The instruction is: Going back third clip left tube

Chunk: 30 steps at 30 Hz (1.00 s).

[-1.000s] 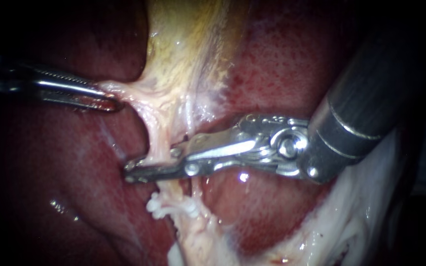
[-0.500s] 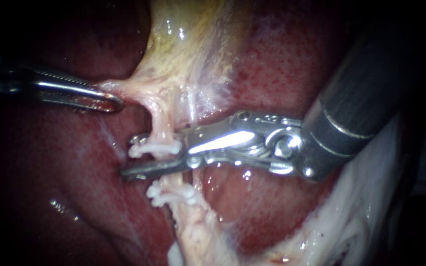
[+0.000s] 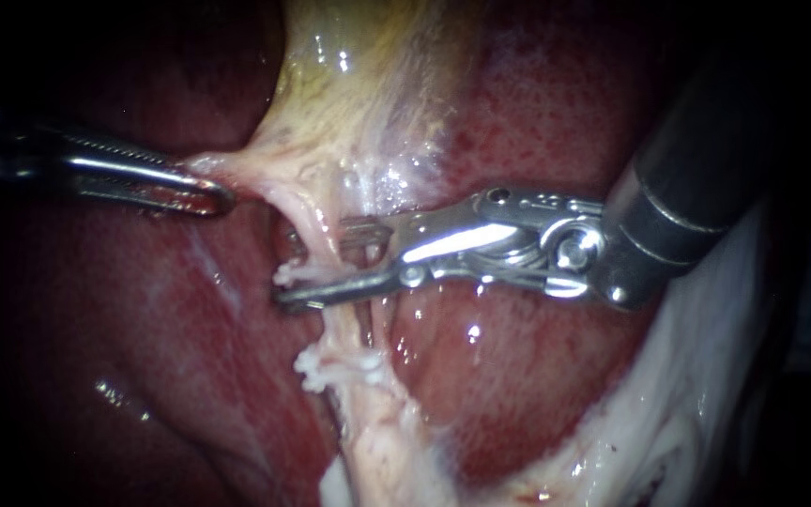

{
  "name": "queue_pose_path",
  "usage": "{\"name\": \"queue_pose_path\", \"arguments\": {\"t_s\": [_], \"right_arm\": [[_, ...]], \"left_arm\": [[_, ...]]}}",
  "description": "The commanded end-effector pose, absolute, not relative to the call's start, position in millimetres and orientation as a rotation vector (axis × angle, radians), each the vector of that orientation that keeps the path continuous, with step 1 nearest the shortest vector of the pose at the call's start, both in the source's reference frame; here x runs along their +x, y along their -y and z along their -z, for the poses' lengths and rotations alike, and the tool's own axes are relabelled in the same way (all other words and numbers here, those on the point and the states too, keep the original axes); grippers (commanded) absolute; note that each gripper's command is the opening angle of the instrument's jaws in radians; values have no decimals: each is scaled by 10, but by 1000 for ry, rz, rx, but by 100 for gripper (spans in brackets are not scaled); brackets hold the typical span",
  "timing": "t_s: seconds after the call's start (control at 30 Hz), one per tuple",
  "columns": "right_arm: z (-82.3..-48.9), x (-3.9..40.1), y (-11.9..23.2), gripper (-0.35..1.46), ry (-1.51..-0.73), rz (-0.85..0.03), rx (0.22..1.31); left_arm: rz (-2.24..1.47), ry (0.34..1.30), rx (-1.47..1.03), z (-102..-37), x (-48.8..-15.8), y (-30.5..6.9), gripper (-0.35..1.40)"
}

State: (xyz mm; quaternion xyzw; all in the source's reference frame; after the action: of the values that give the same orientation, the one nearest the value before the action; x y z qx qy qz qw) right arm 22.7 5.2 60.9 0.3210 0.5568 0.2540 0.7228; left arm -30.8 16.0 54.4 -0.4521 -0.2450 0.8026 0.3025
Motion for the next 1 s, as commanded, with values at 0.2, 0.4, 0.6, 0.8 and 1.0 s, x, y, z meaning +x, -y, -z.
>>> {"name": "queue_pose_path", "arguments": {"t_s": [0.2, 0.4, 0.6, 0.8, 1.0], "right_arm": [[-604, 209, -48, 48, -1246, -509, 682], [-593, 181, -40, 49, -1264, -376, 538], [-574, 141, -35, 49, -1170, -202, 416], [-552, 90, -41, 49, -1158, -170, 335], [-540, 57, -51, 49, -1144, -185, 309]], "left_arm": [[-2128, 650, -1200, -544, -307, -160, -35], [-2128, 651, -1200, -544, -306, -160, -35], [-2128, 651, -1200, -544, -305, -160, -35], [-2129, 651, -1201, -544, -305, -160, -35], [-2128, 651, -1201, -544, -306, -160, -35]]}}
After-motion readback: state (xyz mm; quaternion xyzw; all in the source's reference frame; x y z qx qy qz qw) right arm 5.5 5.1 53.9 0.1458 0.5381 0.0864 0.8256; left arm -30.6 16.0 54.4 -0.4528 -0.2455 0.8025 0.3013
